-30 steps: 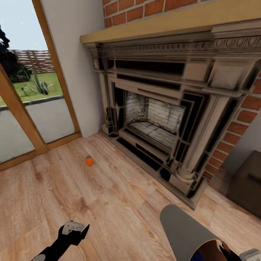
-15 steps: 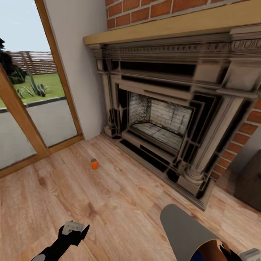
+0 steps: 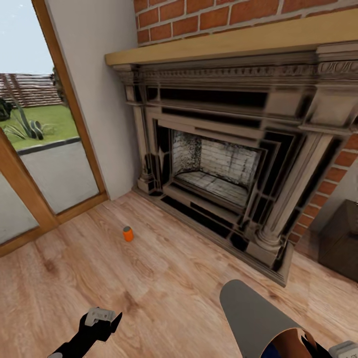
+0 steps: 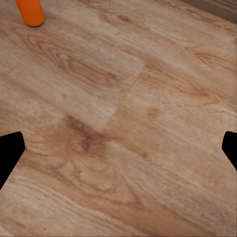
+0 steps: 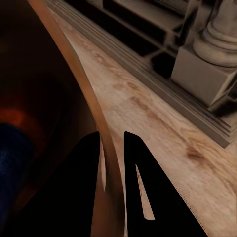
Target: Put the three can of soda from the living room inside the tash can in the kitchen.
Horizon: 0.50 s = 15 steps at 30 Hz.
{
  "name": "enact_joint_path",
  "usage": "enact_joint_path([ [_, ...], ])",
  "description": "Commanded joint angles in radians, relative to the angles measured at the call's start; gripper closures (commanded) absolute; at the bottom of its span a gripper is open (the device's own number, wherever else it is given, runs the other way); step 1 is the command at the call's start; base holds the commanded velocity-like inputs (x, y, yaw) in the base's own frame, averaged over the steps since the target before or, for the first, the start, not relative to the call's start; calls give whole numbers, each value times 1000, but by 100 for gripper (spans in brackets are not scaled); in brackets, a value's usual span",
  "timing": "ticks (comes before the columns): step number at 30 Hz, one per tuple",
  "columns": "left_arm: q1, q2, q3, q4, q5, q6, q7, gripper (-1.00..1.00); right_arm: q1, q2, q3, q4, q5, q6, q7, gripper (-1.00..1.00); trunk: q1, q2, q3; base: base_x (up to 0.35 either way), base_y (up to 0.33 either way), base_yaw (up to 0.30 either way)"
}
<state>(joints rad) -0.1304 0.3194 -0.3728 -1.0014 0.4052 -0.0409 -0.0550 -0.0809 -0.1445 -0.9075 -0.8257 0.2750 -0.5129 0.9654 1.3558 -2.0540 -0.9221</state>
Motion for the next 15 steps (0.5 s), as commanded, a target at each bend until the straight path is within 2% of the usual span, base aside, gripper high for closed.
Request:
enact_joint_path([
  [1,0,-1,0,1,0,0,0,-100,0,0,-1,-1,-5,1,6,100,0,0,1,91,322,-184],
  [5,0,-2,0,2,0,0,0,-100,0,0,-1,-1,-5,1,5,100,0,0,5,91,322,-149],
  [15,0,-2,0,3,0,-1,0,-100,0,7,1,-3,-5,1,5,100,0,0,6,91,322,-17],
])
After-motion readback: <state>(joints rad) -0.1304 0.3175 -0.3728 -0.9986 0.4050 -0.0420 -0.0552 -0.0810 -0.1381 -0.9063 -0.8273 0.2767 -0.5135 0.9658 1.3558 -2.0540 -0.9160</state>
